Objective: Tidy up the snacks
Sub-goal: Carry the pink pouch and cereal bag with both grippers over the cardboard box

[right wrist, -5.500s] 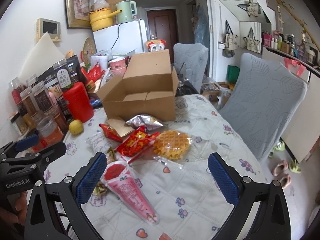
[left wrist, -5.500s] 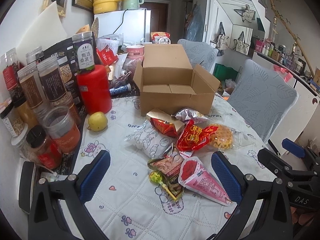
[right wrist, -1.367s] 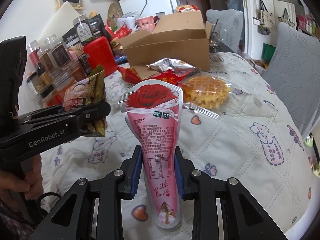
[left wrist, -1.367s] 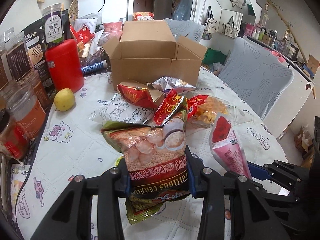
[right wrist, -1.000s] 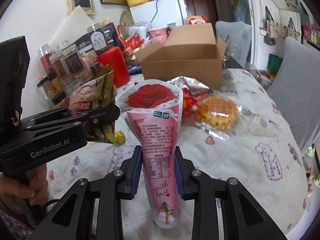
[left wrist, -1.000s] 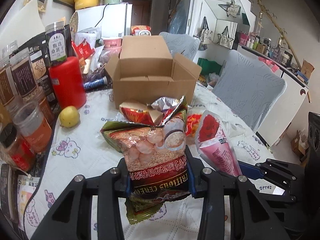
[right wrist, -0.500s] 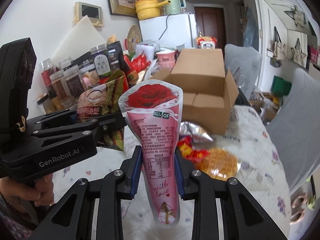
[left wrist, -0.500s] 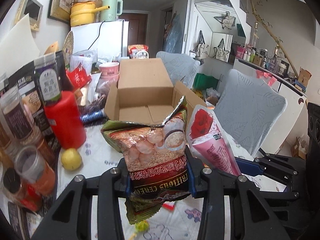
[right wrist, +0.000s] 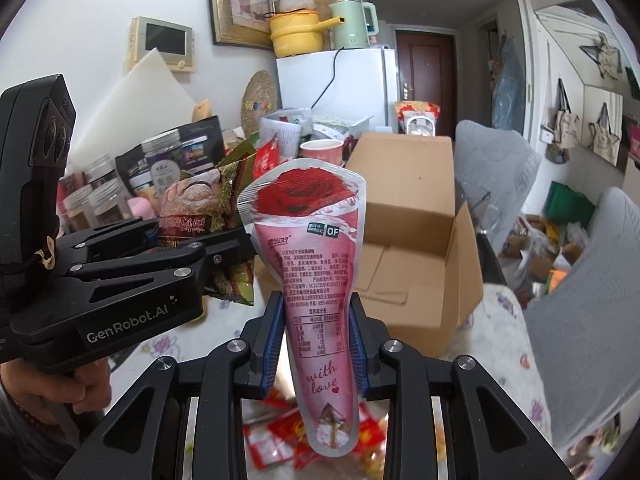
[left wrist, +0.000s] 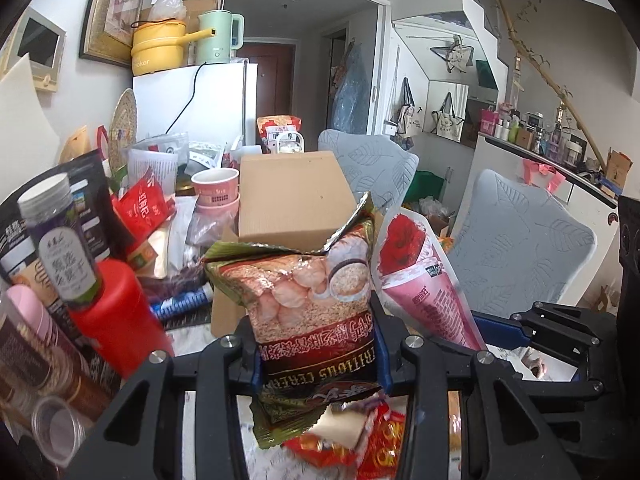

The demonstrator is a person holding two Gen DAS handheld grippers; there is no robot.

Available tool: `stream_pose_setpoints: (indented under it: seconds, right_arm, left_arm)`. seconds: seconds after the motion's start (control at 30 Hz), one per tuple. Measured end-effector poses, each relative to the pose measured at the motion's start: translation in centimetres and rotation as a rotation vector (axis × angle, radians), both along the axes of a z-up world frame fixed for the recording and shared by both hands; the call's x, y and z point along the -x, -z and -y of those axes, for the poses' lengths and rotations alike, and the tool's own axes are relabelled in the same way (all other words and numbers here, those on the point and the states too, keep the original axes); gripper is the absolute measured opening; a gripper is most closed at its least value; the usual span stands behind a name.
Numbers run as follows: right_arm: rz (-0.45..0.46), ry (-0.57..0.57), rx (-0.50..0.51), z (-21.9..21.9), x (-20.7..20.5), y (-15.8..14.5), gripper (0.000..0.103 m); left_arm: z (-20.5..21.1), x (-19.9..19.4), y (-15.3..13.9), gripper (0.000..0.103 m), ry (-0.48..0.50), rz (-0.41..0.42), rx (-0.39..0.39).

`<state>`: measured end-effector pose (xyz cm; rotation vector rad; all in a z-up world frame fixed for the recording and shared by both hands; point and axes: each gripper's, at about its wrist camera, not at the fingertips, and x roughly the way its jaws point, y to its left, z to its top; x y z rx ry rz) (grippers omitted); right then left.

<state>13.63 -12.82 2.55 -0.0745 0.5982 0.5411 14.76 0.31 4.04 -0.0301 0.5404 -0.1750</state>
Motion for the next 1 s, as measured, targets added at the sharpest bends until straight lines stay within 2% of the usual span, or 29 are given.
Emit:
stream_pose_setpoints:
  seconds: [0.27, 0.47, 0.7, 1.0]
  right_arm:
    - [0.018, 0.028, 0.039, 0.1, -6.2, 0.0, 0.029]
    - [0.011, 0.046, 0.069, 0.1, -10.8, 0.8, 0.029]
    - [-0.039, 0.067, 0.124, 0.3, -16.3, 3.2, 0.029]
    - [-0.14, 0.065, 0.205, -0.1, -20.0, 7.2, 0.029]
  left_arm:
    - [0.1, -5.6, -0.1, 0.04, -0.02, 0.005, -0.001]
    - [0.7, -10.1, 1.0, 0.04, -0.053, -0.021, -0.003]
    - [2.0, -14.6, 3.6, 0.04, -0.068, -0.091, -0.044]
    - [2.4, -19.0, 7.9, 0.04, -0.084, -0.235, -0.062]
